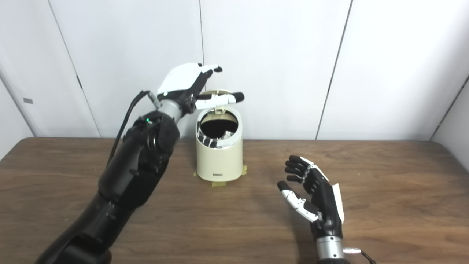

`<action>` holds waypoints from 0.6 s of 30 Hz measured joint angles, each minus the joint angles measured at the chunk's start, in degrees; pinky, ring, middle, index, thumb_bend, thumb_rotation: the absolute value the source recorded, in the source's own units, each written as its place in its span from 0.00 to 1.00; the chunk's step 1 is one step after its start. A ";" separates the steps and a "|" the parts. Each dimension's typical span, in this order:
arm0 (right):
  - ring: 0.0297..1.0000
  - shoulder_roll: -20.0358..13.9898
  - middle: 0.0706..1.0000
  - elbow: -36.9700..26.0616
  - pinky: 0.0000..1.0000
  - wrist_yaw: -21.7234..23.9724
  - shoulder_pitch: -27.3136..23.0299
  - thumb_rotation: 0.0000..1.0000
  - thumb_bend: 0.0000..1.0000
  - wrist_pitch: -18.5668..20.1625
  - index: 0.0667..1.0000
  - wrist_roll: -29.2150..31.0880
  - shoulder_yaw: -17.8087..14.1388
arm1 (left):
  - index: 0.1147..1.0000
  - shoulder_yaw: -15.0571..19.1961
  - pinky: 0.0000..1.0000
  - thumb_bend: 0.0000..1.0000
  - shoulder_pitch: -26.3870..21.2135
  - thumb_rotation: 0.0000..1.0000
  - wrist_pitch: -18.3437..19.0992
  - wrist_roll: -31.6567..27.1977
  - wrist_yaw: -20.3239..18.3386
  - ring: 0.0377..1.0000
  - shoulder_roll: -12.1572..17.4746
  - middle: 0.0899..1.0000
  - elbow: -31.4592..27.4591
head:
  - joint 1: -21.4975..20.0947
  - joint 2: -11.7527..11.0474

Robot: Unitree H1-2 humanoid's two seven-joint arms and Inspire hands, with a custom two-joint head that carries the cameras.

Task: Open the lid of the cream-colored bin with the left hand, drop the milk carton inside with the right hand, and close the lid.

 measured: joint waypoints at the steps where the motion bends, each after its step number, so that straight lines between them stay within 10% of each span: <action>1: 0.70 0.01 0.70 -0.01 0.66 0.02 0.00 0.19 0.28 0.00 0.70 -0.05 0.05 | 0.87 -0.16 1.00 0.94 -0.64 0.99 -0.02 0.00 0.37 1.00 0.00 0.91 0.64 | -0.09 0.00; 18: 0.67 0.29 0.68 -0.66 0.63 -0.07 0.17 0.12 0.27 1.53 0.69 -1.24 0.18 | 0.82 -3.22 1.00 0.95 -0.39 0.97 0.26 0.21 -0.06 1.00 -0.98 0.88 1.84 | -1.05 0.35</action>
